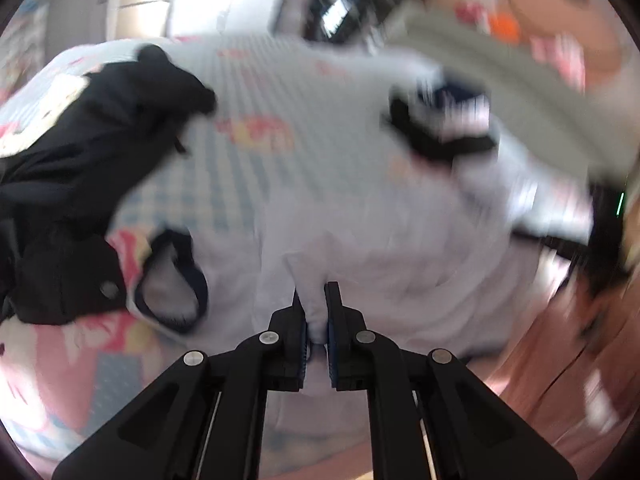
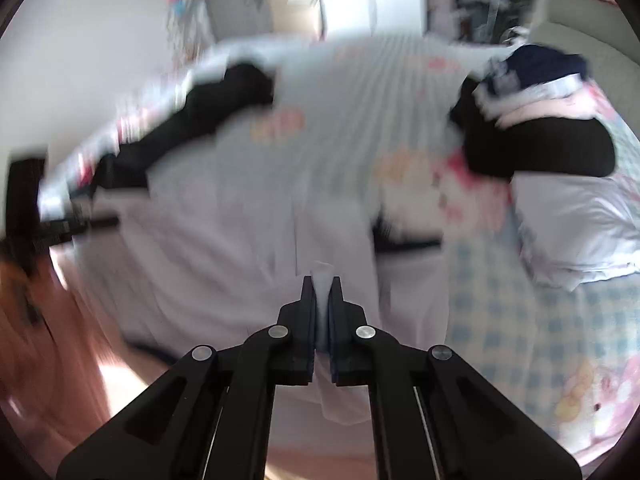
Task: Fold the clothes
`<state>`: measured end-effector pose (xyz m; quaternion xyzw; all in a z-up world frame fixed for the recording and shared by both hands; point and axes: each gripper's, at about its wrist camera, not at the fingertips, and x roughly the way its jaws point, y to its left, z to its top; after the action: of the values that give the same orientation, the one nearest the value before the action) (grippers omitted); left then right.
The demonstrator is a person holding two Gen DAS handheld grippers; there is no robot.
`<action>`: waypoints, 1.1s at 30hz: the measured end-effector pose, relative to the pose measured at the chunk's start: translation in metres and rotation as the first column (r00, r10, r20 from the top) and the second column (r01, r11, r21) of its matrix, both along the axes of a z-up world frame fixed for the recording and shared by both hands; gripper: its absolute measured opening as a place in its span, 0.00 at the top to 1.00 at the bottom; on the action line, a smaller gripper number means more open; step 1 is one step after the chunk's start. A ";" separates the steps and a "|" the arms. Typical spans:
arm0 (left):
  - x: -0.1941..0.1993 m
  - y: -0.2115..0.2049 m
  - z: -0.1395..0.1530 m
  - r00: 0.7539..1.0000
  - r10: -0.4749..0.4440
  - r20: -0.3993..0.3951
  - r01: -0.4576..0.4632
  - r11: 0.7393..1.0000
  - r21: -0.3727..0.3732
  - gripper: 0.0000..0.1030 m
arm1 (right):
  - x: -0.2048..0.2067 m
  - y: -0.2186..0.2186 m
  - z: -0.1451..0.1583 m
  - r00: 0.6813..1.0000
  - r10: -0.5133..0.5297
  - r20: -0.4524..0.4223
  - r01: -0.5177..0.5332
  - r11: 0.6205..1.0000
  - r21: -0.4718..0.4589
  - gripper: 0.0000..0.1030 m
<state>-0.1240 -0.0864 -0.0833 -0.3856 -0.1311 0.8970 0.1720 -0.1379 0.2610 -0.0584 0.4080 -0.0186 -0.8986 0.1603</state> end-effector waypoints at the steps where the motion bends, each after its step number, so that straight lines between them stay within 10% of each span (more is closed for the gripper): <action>1: -0.003 -0.008 0.001 0.999 0.050 -0.006 -0.050 0.998 0.024 0.92 | 0.000 0.008 0.007 0.999 -0.037 -0.028 0.036 0.998 -0.047 0.97; 7: -0.014 -0.012 -0.023 0.995 0.058 0.082 -0.059 0.998 0.007 0.89 | -0.011 0.026 -0.019 0.991 -0.100 0.085 0.106 0.992 -0.073 0.97; 11: -0.005 -0.010 -0.031 0.996 0.023 0.087 -0.023 1.000 0.001 0.58 | -0.010 0.026 -0.030 0.987 -0.082 0.137 0.092 0.994 -0.066 0.77; 13: -0.006 -0.010 -0.036 0.995 0.011 0.098 -0.010 1.000 -0.006 0.58 | -0.009 0.027 -0.035 0.984 -0.073 0.163 0.084 0.994 -0.063 0.64; 21: -0.010 -0.002 -0.048 0.992 -0.053 0.117 0.070 0.987 -0.143 0.58 | -0.004 0.025 -0.052 0.972 -0.022 0.234 0.036 0.998 -0.057 0.61; 22: -0.011 0.001 -0.047 0.991 -0.063 0.119 0.083 0.982 -0.169 0.75 | -0.002 0.024 -0.052 0.973 -0.015 0.230 0.028 0.998 -0.055 0.63; 24: -0.013 0.010 -0.042 0.989 -0.080 0.121 0.105 0.969 -0.224 0.92 | -0.004 0.019 -0.047 0.973 0.019 0.231 -0.006 0.998 -0.059 0.96; 33: -0.087 0.017 0.071 0.992 -0.114 -0.050 0.098 0.962 -0.257 0.92 | -0.079 0.001 0.069 0.997 0.077 -0.009 -0.076 0.993 0.087 0.97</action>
<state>-0.2114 -0.0695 -0.0124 -0.3818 0.0112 0.9078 0.1732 -0.2168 0.2622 0.0103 0.4093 0.0372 -0.8943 0.1770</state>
